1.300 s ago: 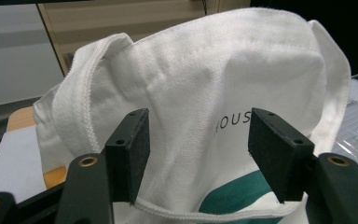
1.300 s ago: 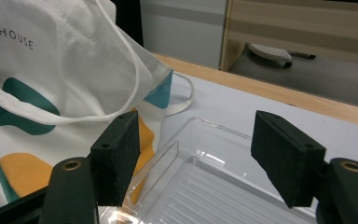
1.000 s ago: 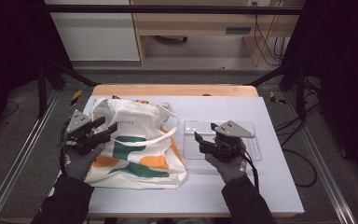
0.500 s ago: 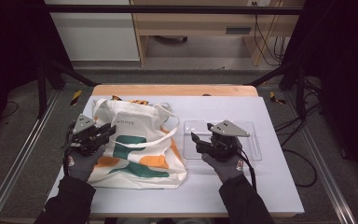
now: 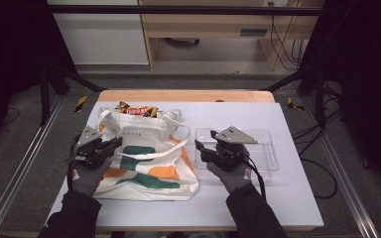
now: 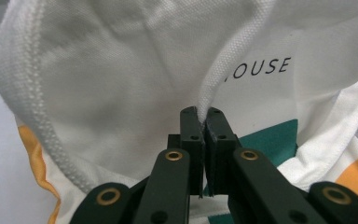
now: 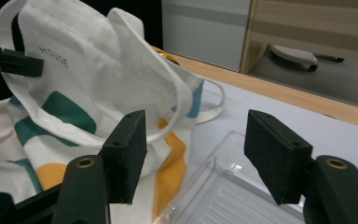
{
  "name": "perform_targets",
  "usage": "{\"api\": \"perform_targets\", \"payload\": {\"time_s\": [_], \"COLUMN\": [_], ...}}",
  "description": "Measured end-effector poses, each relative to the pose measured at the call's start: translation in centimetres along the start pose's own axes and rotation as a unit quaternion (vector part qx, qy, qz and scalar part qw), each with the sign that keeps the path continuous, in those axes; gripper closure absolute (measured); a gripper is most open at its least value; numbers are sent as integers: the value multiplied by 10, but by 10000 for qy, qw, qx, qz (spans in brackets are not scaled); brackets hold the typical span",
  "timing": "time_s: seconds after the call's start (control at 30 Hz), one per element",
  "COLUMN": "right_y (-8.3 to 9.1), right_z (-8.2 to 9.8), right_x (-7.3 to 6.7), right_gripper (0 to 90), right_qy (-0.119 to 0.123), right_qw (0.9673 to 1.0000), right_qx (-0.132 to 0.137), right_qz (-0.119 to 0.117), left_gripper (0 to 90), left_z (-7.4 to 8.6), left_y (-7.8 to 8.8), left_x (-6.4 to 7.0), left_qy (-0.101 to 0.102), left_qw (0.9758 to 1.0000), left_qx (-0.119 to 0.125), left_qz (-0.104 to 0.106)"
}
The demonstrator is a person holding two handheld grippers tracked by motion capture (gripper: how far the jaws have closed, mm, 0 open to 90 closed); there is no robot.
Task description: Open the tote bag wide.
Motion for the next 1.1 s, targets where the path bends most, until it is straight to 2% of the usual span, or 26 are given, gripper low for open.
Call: {"api": "perform_targets", "payload": {"time_s": [0.3,0.43,0.57,0.6,0.9,0.97,1.0,1.1], "right_y": [-15,-29,-38,-45,-70,-76,-80,-83], "right_z": [-7,-8,-7,-5,5,7,9,10], "right_x": [-25,-45,-55,-62,-72,-74,-76,-77], "right_gripper": [454,481,492,498,523,540,577,619], "right_qy": [15,40,70,96,58,39,25,-13], "right_qw": [9995,9984,9979,9975,9973,9974,9976,9979], "right_qx": [29,-45,-74,-150,-377,-397,-401,-369], "right_qz": [-327,-567,-645,-677,-627,-597,-567,-536], "left_gripper": [878,878,878,879,879,879,879,879], "left_z": [4,7,9,10,13,14,15,18], "left_y": [6,9,12,12,16,16,17,18], "left_x": [2,4,6,6,8,9,9,11], "left_qy": [52,69,65,69,84,114,130,148], "left_qw": [9999,9999,9999,9999,9998,9997,9997,9996], "left_qx": [54,86,137,146,189,203,205,216], "left_qz": [76,65,47,49,59,71,77,73]}}
Point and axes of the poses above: each handheld gripper's, and its own axes: y roughly backward along the jaws, z roughly out of its underside, x roughly to its right, the point moved 2 cm from there along -y, roughly forward along the jaws, and after that the axes turned 6 degrees about -y, right-handed, at the moved point
